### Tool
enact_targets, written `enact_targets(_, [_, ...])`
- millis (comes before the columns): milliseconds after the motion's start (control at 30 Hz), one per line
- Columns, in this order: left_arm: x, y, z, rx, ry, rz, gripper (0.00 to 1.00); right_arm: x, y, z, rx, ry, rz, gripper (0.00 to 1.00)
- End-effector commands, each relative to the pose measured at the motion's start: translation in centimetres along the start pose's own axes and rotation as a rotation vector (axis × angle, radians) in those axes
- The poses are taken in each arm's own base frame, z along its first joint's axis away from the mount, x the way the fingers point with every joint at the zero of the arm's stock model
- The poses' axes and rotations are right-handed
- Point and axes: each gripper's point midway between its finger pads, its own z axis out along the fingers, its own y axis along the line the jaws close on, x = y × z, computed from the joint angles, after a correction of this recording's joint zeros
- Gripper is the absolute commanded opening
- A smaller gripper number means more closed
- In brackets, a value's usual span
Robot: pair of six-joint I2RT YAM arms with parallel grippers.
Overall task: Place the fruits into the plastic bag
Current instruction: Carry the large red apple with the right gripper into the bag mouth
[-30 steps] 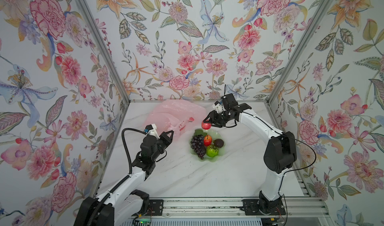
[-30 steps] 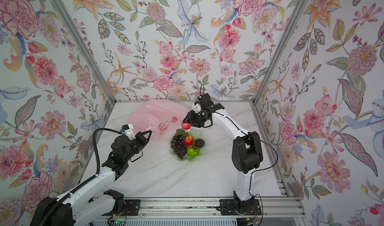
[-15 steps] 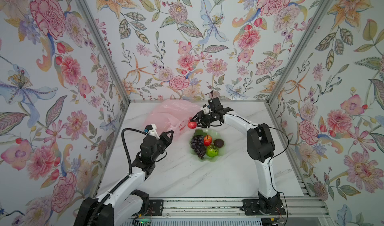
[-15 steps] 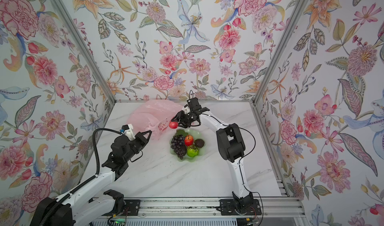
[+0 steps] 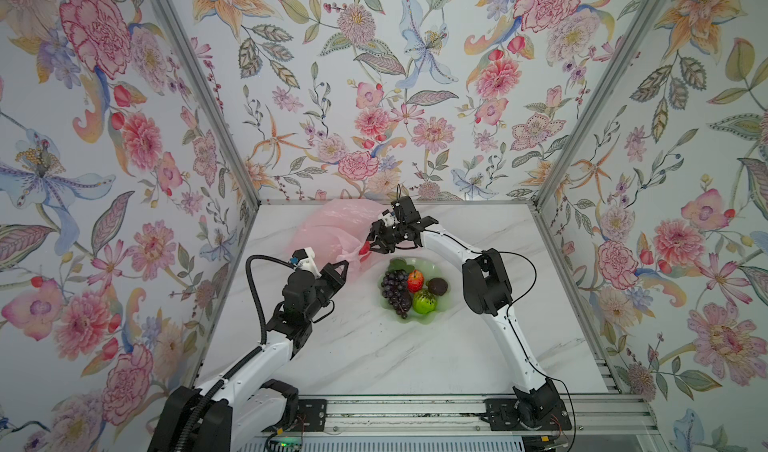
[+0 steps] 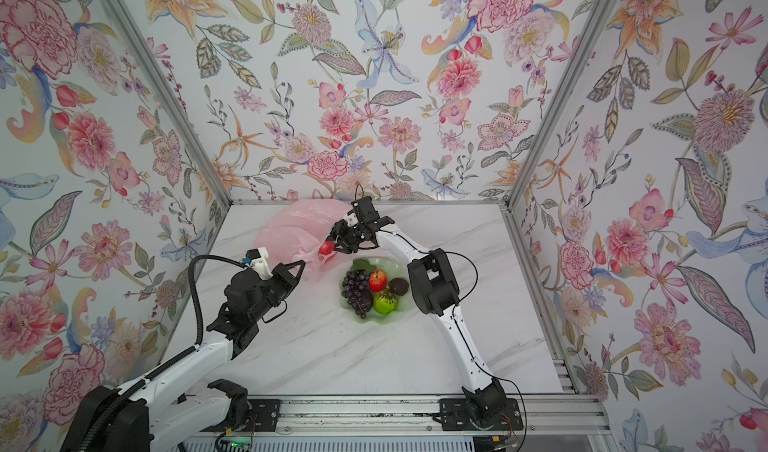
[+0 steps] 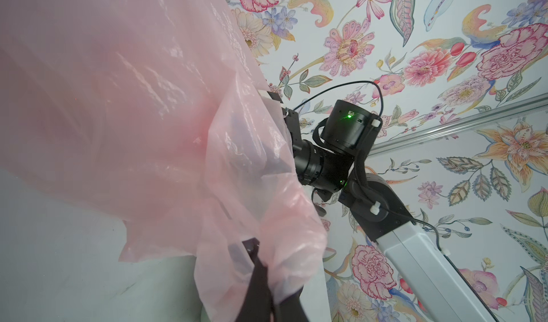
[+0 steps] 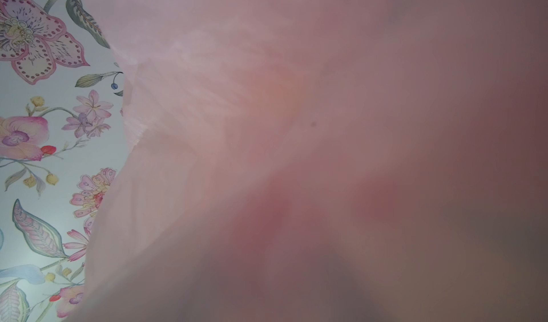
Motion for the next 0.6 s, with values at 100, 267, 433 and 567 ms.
enact_targets(100, [-0.6, -0.4, 0.0, 0.019, -0.003, -0.001, 0.0, -0.2, 2.3, 1.2, -0.089, 0.007, 0.03, 0.6])
enact_targets(267, [-0.6, 0.2, -0.4, 0.012, -0.005, -0.006, 0.0, 0.0, 2.6, 1.3, -0.092, 0.009, 0.026, 0.64])
enact_targets(433, [-0.8, 0.1, -0.7, 0.021, -0.01, -0.008, 0.0, 0.5, 3.5, 1.2, -0.099, 0.014, 0.012, 0.67])
enact_targets(567, [-0.8, 0.0, -0.8, 0.025, -0.011, -0.008, 0.0, 1.0, 4.2, 0.8, -0.096, 0.014, -0.005, 0.67])
